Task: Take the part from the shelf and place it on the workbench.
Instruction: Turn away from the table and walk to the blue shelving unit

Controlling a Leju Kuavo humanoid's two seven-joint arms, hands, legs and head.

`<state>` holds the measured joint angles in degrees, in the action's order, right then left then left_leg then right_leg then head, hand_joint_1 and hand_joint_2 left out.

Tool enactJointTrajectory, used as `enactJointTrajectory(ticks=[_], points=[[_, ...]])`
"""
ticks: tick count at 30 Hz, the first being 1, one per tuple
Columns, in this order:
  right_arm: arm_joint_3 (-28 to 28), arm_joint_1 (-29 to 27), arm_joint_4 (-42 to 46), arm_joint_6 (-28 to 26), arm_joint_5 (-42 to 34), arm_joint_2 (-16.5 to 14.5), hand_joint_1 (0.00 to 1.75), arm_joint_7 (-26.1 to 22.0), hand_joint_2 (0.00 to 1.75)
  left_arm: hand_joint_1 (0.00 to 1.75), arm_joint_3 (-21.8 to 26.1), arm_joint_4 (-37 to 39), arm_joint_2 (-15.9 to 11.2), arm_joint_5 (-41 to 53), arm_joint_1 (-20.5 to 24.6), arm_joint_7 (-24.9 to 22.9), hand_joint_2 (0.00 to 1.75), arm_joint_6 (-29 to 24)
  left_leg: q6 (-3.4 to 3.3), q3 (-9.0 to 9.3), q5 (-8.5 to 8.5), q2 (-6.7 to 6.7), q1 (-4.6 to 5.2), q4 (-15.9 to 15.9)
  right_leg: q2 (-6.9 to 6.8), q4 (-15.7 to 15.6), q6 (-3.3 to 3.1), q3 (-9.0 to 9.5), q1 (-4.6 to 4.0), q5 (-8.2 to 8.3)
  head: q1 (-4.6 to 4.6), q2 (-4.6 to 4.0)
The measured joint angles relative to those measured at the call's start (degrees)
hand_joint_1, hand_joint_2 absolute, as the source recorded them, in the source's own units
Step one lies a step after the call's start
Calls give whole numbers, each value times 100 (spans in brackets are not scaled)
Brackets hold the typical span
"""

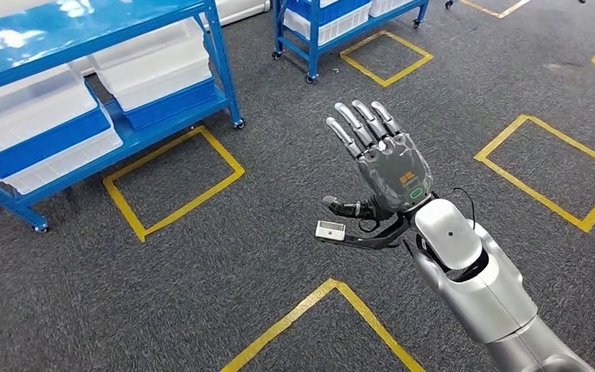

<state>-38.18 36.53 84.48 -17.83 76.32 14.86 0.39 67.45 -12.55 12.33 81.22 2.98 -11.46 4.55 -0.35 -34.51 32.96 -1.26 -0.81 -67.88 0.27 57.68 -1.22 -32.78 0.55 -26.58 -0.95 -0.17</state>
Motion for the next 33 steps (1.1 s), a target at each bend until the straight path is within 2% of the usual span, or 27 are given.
enactJointTrajectory(ticks=[1,2,3,4,5,6,7,8,9,11,12,13,15,17,18,19,20,21,22,23,24,26,27,29,31,32,33], points=[[0,-15,4,-1,0,0,0,0,0,0,0,0,0,0,7,1,0,0,0,-258,122,52,1,-360,-71,-1,-13,56,-18,-55,2,0],[0,-33,4,-1,1,0,0,0,0,0,0,0,0,0,11,2,0,0,-7,-476,163,69,4,-610,-142,-1,-18,118,-37,-115,2,0],[0,-51,5,-2,5,0,0,1,0,0,0,0,0,0,9,3,0,0,-25,-606,83,80,9,-670,-211,-1,-22,193,-55,-181,2,0],[0,-67,7,-5,10,0,0,4,0,0,0,0,0,0,1,4,0,0,-51,-648,-113,97,21,-540,-283,-1,-24,287,-76,-256,1,0],[0,-80,12,-12,18,0,0,9,0,0,0,0,0,0,-13,5,0,0,-104,-584,-414,147,43,-205,-350,-2,-24,392,-96,-336,2,0],[0,-101,17,-21,29,3,0,20,0,0,0,0,-2,0,-31,5,0,0,-174,-484,-693,260,84,151,-414,-8,-21,484,-110,-416,-3,0],[0,-127,23,-35,38,11,0,32,0,0,0,0,-6,0,-41,5,0,1,-223,-410,-846,383,138,451,-473,-14,-6,562,-125,-486,-7,0],[0,-157,30,-50,50,21,0,45,0,0,0,0,-9,0,-43,6,0,1,-268,-356,-929,489,185,653,-537,-19,21,610,-135,-550,-8,0],[1,-196,37,-63,62,35,0,55,0,0,0,0,-13,0,-41,7,0,2,-284,-338,-910,537,219,739,-600,-18,54,651,-141,-596,-13,0],[10,-239,62,-85,77,64,0,64,0,0,0,0,-13,0,-42,9,0,2,-295,-247,-871,431,211,851,-667,2,120,728,-143,-650,-10,0],[26,-249,75,-92,75,85,0,64,0,0,0,0,-13,0,-51,8,0,2,-304,-174,-854,359,192,898,-588,96,142,727,-131,-653,-16,0],[49,-246,88,-100,66,105,0,63,0,0,1,0,-13,0,-53,8,0,1,-318,-93,-838,293,172,938,-452,285,168,640,-111,-662,-17,0],[100,-253,99,-110,40,163,0,58,0,0,1,0,-13,0,-25,8,0,1,-335,27,-793,158,139,993,-154,938,229,218,-57,-780,-24,0],[124,-289,101,-112,21,226,0,50,0,0,0,0,-9,0,4,10,0,3,-327,129,-706,-16,113,998,-61,1495,293,-293,-4,-1030,-25,0],[129,-306,101,-112,17,249,0,48,0,0,0,0,-7,0,8,11,0,3,-312,202,-648,-107,98,995,-51,1568,321,-468,18,-1080,-25,0],[134,-315,101,-112,15,263,0,45,0,0,0,0,-5,0,3,11,0,4,-294,288,-584,-191,80,991,-43,1471,342,-559,39,-1012,-26,0],[142,-317,101,-112,11,272,0,44,0,0,0,0,-5,1,-4,10,0,4,-269,380,-514,-267,60,985,-20,1219,364,-578,60,-797,-26,0],[153,-318,99,-112,6,284,0,43,0,0,1,0,-4,1,-15,9,0,4,-237,448,-440,-336,42,980,54,867,390,-561,89,-431,-28,0],[165,-322,94,-112,1,300,0,40,0,0,1,0,-4,2,-22,7,0,4,-200,506,-376,-410,25,960,144,568,401,-544,107,-147,-28,0],[177,-329,88,-110,-4,317,0,35,0,0,1,0,-3,7,-22,6,0,4,-156,526,-320,-477,13,945,223,362,386,-528,109,75,-30,0],[190,-338,83,-108,-6,332,0,28,0,0,1,0,-1,10,-23,5,0,4,-111,530,-284,-536,0,931,271,263,348,-528,103,195,-34,0],[219,-340,92,-106,-7,343,0,15,0,0,0,0,2,19,-21,3,0,4,-40,515,-271,-598,-6,903,210,257,233,-480,82,161,-39,0],[233,-336,103,-107,-7,345,0,11,0,0,0,0,0,19,-27,2,0,4,-18,497,-283,-545,-5,833,158,227,183,-424,86,144,-40,0],[254,-327,120,-109,-7,348,0,11,0,0,0,0,-3,20,-23,-1,0,3,24,280,-224,-262,11,410,51,154,93,-260,84,71,-24,0],[260,-333,123,-110,-7,350,0,9,0,0,0,0,-4,20,-8,-2,0,2,63,-164,36,16,18,-279,-77,121,33,-111,54,-38,-8,0],[261,-338,122,-110,-7,350,0,8,0,0,0,0,-4,20,-2,-1,0,2,72,-387,165,61,16,-554,-140,119,25,-45,40,-99,-9,0],[261,-343,122,-110,-7,350,0,6,0,0,0,0,-4,20,-1,-1,0,2,70,-543,196,79,17,-675,-204,120,19,30,26,-165,-9,0]])
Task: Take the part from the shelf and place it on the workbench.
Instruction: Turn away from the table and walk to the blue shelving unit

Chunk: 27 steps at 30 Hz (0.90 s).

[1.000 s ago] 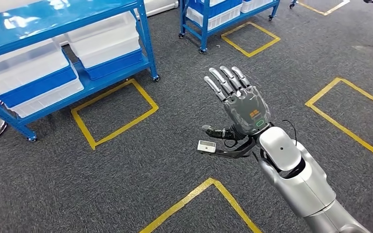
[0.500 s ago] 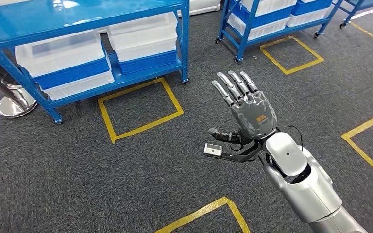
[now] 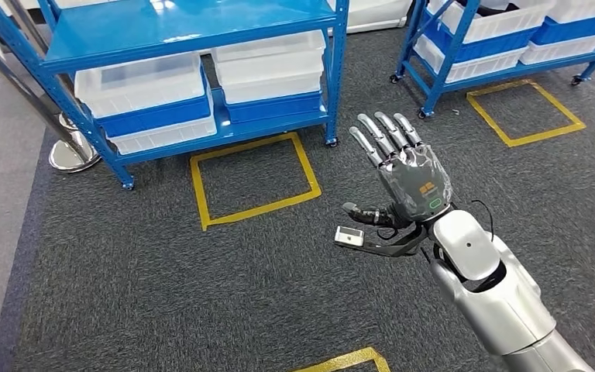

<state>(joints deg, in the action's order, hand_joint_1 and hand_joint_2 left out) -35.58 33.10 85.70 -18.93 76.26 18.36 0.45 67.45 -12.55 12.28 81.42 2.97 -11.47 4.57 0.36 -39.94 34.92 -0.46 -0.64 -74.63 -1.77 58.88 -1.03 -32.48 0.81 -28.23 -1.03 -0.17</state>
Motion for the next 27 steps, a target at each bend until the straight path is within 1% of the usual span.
enactJointTrajectory(ticks=[1,2,3,4,5,6,7,8,9,10,11,12,13,14,15,16,17,18,19,20,21,22,23,24,25,26,27], points=[[1,-4,0,0,0,0,0,-1,0,0,0,0,0,0,-4,0,0,1,-14,-63,-99,11,3,66,-61,0,-3,85,-14,-67,-1,0],[1,-4,0,0,0,0,0,-2,0,0,0,0,0,0,-11,0,0,1,-48,-32,-340,40,17,329,-124,-1,-4,184,-30,-140,-1,0],[1,-4,0,0,0,0,0,-2,0,0,0,0,0,0,-23,-1,0,1,-106,55,-661,120,43,718,-187,-5,-2,283,-47,-217,-1,0],[2,-7,-2,1,0,0,0,-2,0,0,0,0,-3,0,-33,-1,0,1,-164,136,-888,246,90,1039,-249,-11,8,373,-65,-285,-5,0],[2,-9,-3,1,0,0,0,-2,0,0,0,0,-5,0,-35,-2,0,1,-218,211,-1022,364,135,1302,-307,-22,30,437,-80,-346,-3,0],[3,-13,-4,2,0,0,0,-3,0,0,0,0,-7,0,-32,-3,0,1,-260,240,-1072,445,173,1429,-369,-38,61,490,-93,-394,-4,0],[4,-17,-4,3,0,0,0,-4,0,0,0,0,-9,0,-28,-4,0,1,-285,251,-1029,456,192,1454,-414,-43,95,535,-103,-416,-6,0],[5,-14,3,3,0,0,0,-5,0,0,0,0,-7,1,-23,-6,0,-1,-311,303,-1023,394,185,1508,-454,-40,129,581,-107,-423,-2,0],[9,-12,10,2,0,0,0,-7,0,0,0,0,-6,1,-29,-7,0,-1,-333,374,-1035,323,168,1552,-437,13,152,616,-100,-427,-7,0],[14,-5,19,-1,-1,0,0,-8,0,0,0,0,-5,1,-35,-7,0,-2,-354,468,-1022,253,145,1607,-336,146,170,598,-86,-433,-8,0],[18,4,26,-3,-1,2,0,-8,0,0,0,0,-4,1,-30,-8,0,-3,-374,565,-1010,180,123,1658,-196,374,191,498,-67,-471,-8,0],[22,5,26,-4,-2,9,0,-8,0,0,0,0,-3,1,-20,-7,0,-3,-386,634,-989,110,105,1696,-34,694,215,306,-46,-560,-11,0],[24,1,24,-4,-2,17,0,-7,0,0,0,0,-2,2,-4,-7,0,-3,-396,679,-959,32,94,1708,86,1035,242,61,-30,-691,-11,0],[25,-9,21,-3,-2,25,0,-7,0,0,0,0,0,2,10,-6,0,-3,-396,721,-921,-57,85,1708,144,1333,270,-195,-15,-836,-11,0],[26,-22,18,-2,-2,31,0,-6,0,0,0,0,2,2,14,-5,0,-2,-386,772,-875,-145,77,1707,162,1500,293,-400,0,-937,-11,0],[26,-32,17,-2,-2,32,0,-6,0,0,0,0,3,2,10,-4,0,-2,-375,839,-822,-229,68,1704,168,1499,312,-530,14,-933,-11,0],[28,-35,17,-2,-2,32,0,-6,0,0,0,0,5,2,2,-5,0,-2,-357,918,-764,-310,57,1702,178,1335,330,-581,30,-806,-11,0],[31,-38,17,-2,-2,33,0,-6,0,0,1,0,7,2,-9,-6,0,-2,-332,998,-697,-384,45,1698,225,1008,352,-569,53,-523,-12,0],[33,-47,10,-2,-2,36,0,-7,0,0,1,0,8,2,-24,-8,0,-2,-301,1068,-628,-452,34,1684,319,662,370,-551,79,-166,-14,0],[36,-59,2,0,-1,42,0,-8,0,0,1,0,11,3,-34,-7,0,-2,-263,1102,-572,-524,24,1673,408,380,357,-535,89,94,-15,0],[37,-70,-8,3,0,47,0,-9,0,0,1,0,13,3,-40,-7,0,-2,-225,1102,-527,-585,13,1667,477,200,324,-529,89,298,-13,0],[39,-78,-13,4,0,52,0,-10,0,0,0,0,15,4,-44,-8,0,-2,-190,1089,-506,-631,5,1657,495,153,272,-538,74,360,-12,0],[44,-74,-8,4,0,55,0,-10,0,0,0,0,16,4,-42,-8,0,-2,-159,1069,-504,-665,-2,1655,454,143,207,-522,53,323,-8,0],[54,-67,2,4,0,56,0,-9,0,0,0,0,16,4,-44,-9,0,-2,-135,1044,-511,-632,-5,1607,406,125,156,-478,52,320,-7,0],[65,-61,11,2,-1,56,0,-8,0,0,0,0,16,4,-45,-10,0,-2,-107,990,-539,-520,2,1472,354,89,106,-414,55,290,-3,0],[75,-57,18,2,0,56,0,-8,0,0,0,0,16,4,-41,-9,0,-2,-77,861,-547,-367,8,1232,301,45,59,-328,57,256,4,0],[82,-59,19,2,0,55,0,-9,0,0,0,0,15,4,-31,-9,0,-2,-48,660,-507,-202,11,899,241,6,25,-238,58,215,11,0]])
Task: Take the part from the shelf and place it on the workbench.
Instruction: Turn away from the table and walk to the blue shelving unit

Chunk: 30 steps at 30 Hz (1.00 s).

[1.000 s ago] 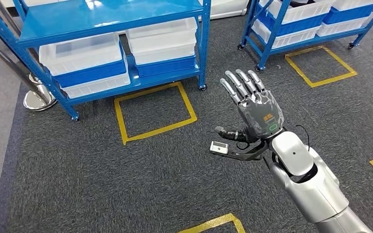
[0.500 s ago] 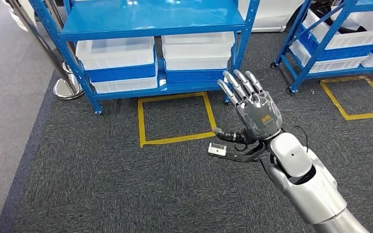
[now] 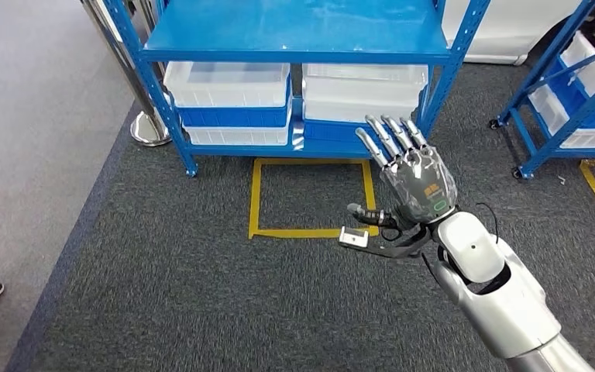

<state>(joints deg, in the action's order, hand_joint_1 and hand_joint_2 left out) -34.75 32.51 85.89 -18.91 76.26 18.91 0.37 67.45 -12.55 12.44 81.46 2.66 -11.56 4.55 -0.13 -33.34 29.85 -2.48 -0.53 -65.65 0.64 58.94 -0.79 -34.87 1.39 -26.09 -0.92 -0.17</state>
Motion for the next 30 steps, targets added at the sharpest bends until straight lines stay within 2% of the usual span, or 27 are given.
enactJointTrajectory(ticks=[1,2,3,4,5,6,7,9,10,12,13,15,16,17,18,19,20,21,22,23,24,25,28,30], points=[[5,-4,-1,0,0,-1,0,-1,0,0,0,0,0,0,10,0,0,-1,29,-244,95,128,2,-366,-65,-22,-25,80,-8,-49,8,0],[9,-8,-1,0,0,-1,0,-2,0,0,0,0,1,-1,20,-1,0,-2,48,-494,234,185,-3,-691,-133,-33,-37,157,-16,-103,11,0],[13,-13,-2,0,0,-1,0,-5,0,0,0,0,1,-3,24,-5,0,-8,56,-690,334,204,-6,-887,-198,-35,-40,236,-22,-161,10,0],[16,-15,-1,0,0,-1,0,-9,0,0,0,0,2,-14,23,-10,0,-19,55,-804,327,211,-6,-911,-262,-34,-41,322,-27,-223,11,0],[19,-17,-1,0,0,-1,0,-13,0,0,1,0,2,-27,20,-15,0,-33,41,-835,207,218,-4,-782,-319,-34,-40,409,-33,-283,11,0],[25,-17,0,0,0,-1,0,-17,0,0,2,0,2,-45,14,-21,0,-50,9,-779,-54,248,6,-470,-376,-36,-38,503,-42,-350,11,0],[34,-19,0,0,-1,0,0,-20,0,0,3,0,2,-67,5,-24,0,-65,-48,-687,-384,347,32,-72,-431,-41,-34,579,-52,-416,10,0],[55,-28,-1,-1,-2,1,0,-21,0,0,8,0,-6,-97,0,-30,0,-91,-148,-545,-736,568,118,500,-530,-39,9,685,-86,-531,7,0],[63,-37,-2,-1,-2,2,0,-22,0,0,10,0,-10,-105,2,-31,0,-100,-178,-526,-787,629,153,606,-579,-41,42,703,-101,-574,7,0],[74,-45,2,-3,-2,2,0,-25,0,0,11,0,-13,-109,7,-31,0,-109,-195,-507,-766,541,163,641,-690,-72,111,746,-126,-635,12,0],[81,-45,7,-3,-2,2,0,-27,0,0,11,0,-9,-109,4,-31,0,-110,-205,-482,-787,473,148,681,-674,-77,137,773,-117,-672,12,0],[110,-34,22,-9,-3,8,0,-32,0,0,11,0,-2,-110,10,-31,0,-109,-236,-405,-794,347,101,782,-436,187,167,677,-98,-861,10,0],[131,-40,25,-11,-5,21,0,-33,0,0,11,0,2,-110,19,-32,0,-109,-252,-379,-791,281,87,807,-267,516,177,503,-79,-1009,9,0],[150,-52,25,-9,-9,40,0,-34,0,0,11,0,2,-111,31,-32,0,-109,-267,-363,-778,217,80,815,-156,912,187,264,-72,-1150,8,0],[165,-69,20,4,-21,60,0,-33,0,0,11,0,2,-111,41,-32,0,-108,-277,-351,-762,149,77,812,-107,1266,199,21,-65,-1228,8,0],[172,-86,14,36,-57,74,0,-27,0,0,11,0,2,-111,44,-35,0,-107,-279,-331,-740,87,77,805,-90,1471,211,-167,-59,-1202,8,0],[179,-94,8,87,-111,81,0,-18,0,0,11,0,3,-112,43,-41,0,-105,-274,-304,-711,35,76,793,-85,1463,217,-257,-55,-1054,8,0],[194,-93,3,170,-188,83,0,3,0,0,13,0,5,-113,38,-53,0,-105,-266,-269,-675,-12,75,773,-83,1247,217,-242,-52,-808,8,0],[216,-83,-2,276,-266,83,0,36,0,0,16,0,8,-117,31,-68,0,-104,-251,-230,-632,-47,73,747,-77,889,211,-157,-50,-526,7,0],[246,-68,-12,388,-333,82,0,76,0,0,21,0,12,-121,21,-84,0,-103,-230,-206,-591,-77,78,723,-57,564,195,-57,-53,-319,6,0],[279,-46,-33,506,-391,81,0,118,0,0,31,0,15,-129,18,-100,0,-102,-205,-198,-559,-98,84,691,-33,304,171,26,-57,-191,6,0],[309,-28,-61,596,-432,81,0,148,0,0,40,0,17,-136,17,-112,0,-101,-178,-204,-540,-112,89,673,-11,168,144,68,-63,-148,7,0],[375,-4,-154,692,-526,80,0,146,0,0,61,-1,18,-146,13,-142,0,-101,-106,-219,-519,-116,95,661,3,117,60,97,-62,-154,8,0],[409,-3,-200,681,-561,80,0,117,0,0,64,-3,16,-146,7,-153,0,-101,-41,-297,-375,-6,102,440,-23,81,-6,151,-32,-152,33,0]])
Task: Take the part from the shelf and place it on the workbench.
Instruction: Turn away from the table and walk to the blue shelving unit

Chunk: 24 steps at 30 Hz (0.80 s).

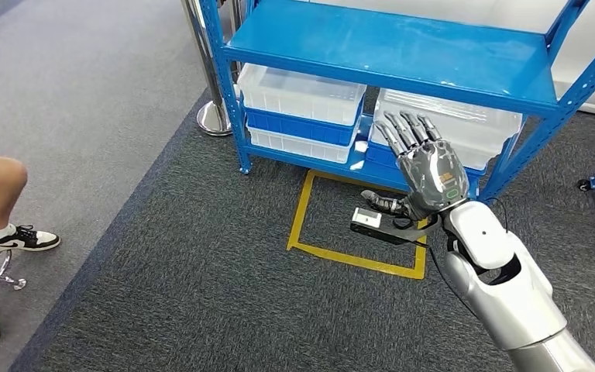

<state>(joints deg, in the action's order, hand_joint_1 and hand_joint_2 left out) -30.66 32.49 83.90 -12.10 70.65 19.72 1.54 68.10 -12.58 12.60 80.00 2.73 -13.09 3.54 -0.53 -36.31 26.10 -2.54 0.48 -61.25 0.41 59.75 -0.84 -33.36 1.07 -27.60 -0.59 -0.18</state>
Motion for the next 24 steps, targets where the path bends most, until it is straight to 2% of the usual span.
enactJointTrajectory(ticks=[1,3,4,5,6,8,9,10,12,14,15,16,18,20,21,23,24], points=[[18,0,-23,-5,-15,0,0,-11,0,0,2,-1,-1,0,2,-3,0,1,36,-122,143,77,-11,-273,-21,-15,-31,29,10,-5,13,0],[44,-1,-72,-5,-41,0,0,-27,0,0,7,-1,-1,0,5,-7,0,4,93,-508,451,181,-44,-1021,-62,-20,-67,59,6,-29,31,0],[49,-3,-96,-2,-52,0,0,-33,0,0,10,-1,-1,-1,5,-9,0,5,110,-673,525,201,-59,-1306,-78,-20,-72,68,5,-40,31,0],[51,-4,-120,3,-62,0,0,-40,0,0,15,-1,-1,-1,3,-13,0,7,118,-749,483,211,-68,-1397,-89,-19,-70,83,5,-56,32,0],[54,-6,-139,8,-71,0,0,-45,0,0,20,-1,-1,-2,0,-16,0,8,114,-706,337,218,-73,-1262,-95,-19,-64,107,5,-75,32,0],[64,-5,-167,25,-93,-1,0,-58,0,0,29,-1,-1,-2,-4,-21,0,12,63,-355,-90,229,-68,-506,-104,-22,-38,180,5,-128,30,0],[72,0,-176,33,-111,-2,0,-65,0,0,32,-1,-2,-2,-2,-22,0,14,30,-170,-215,237,-53,-142,-109,-23,-17,205,-4,-154,29,0],[82,4,-188,45,-132,-2,0,-71,0,0,34,-1,-2,-2,4,-22,0,15,1,-46,-270,240,-37,104,-116,-29,10,219,-10,-173,29,0],[95,13,-216,63,-167,-5,0,-87,0,0,38,-1,-3,-2,16,-22,0,19,-40,21,-233,229,-10,242,-130,-57,71,228,-23,-190,28,0],[102,19,-234,80,-185,-10,0,-103,0,0,41,-1,-2,-3,17,-22,0,26,-86,68,-233,211,-37,308,-131,-66,133,254,-26,-224,26,0],[105,28,-238,87,-192,-11,0,-110,0,0,43,-1,-1,-3,13,-23,0,28,-116,109,-233,209,-53,351,-120,32,155,218,-25,-292,24,0],[110,36,-244,95,-199,-11,0,-112,0,0,44,-1,1,-4,10,-24,0,30,-147,150,-229,208,-70,391,-103,252,171,113,-26,-406,21,0],[116,36,-266,113,-214,-11,0,-115,0,0,45,-1,2,-7,10,-26,0,31,-200,193,-189,206,-65,409,-71,984,186,-309,-21,-691,17,0],[120,16,-291,128,-222,-11,0,-118,0,0,46,-1,2,-10,15,-26,0,31,-221,218,-147,200,-60,404,-58,1546,201,-678,-21,-829,17,0],[120,11,-298,132,-223,-11,0,-119,0,0,47,-1,2,-12,16,-26,0,31,-223,225,-137,197,-59,402,-57,1655,204,-760,-20,-840,17,0],[120,8,-303,134,-223,-11,0,-120,0,0,47,-1,2,-13,15,-26,0,31,-222,232,-128,194,-59,400,-57,1685,206,-794,-20,-819,18,0],[122,7,-310,136,-227,-11,0,-121,0,0,48,-1,2,-14,13,-26,0,33,-212,272,-94,184,-60,388,-57,1468,206,-730,-18,-619,17,0]])
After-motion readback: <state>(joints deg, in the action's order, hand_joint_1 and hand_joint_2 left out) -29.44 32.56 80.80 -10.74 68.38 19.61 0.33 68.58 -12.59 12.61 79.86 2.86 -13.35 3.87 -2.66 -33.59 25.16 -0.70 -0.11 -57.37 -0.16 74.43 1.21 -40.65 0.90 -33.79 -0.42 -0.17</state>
